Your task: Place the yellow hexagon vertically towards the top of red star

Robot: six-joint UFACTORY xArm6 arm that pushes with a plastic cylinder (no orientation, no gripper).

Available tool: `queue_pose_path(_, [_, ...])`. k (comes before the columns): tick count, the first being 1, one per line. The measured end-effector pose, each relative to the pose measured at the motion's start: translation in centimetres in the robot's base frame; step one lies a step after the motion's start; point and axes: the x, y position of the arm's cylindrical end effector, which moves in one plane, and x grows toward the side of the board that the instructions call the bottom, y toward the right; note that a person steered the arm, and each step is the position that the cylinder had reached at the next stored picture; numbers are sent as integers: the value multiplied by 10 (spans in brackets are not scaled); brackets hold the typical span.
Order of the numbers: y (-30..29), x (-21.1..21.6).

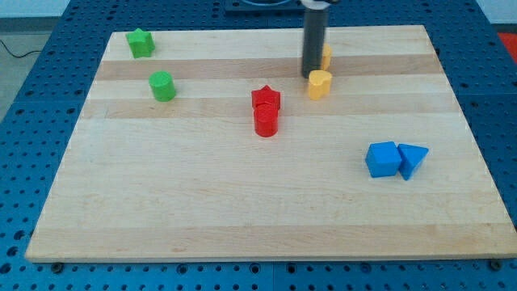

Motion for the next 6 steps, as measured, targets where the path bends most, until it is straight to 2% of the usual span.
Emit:
queue_pose_path(1, [24,-10])
queue_pose_path(3, [-51,-85])
queue_pose_path(4, [-54,-91])
queue_pose_path(5, [-7,-84])
queue_pose_path(6, [46,-102])
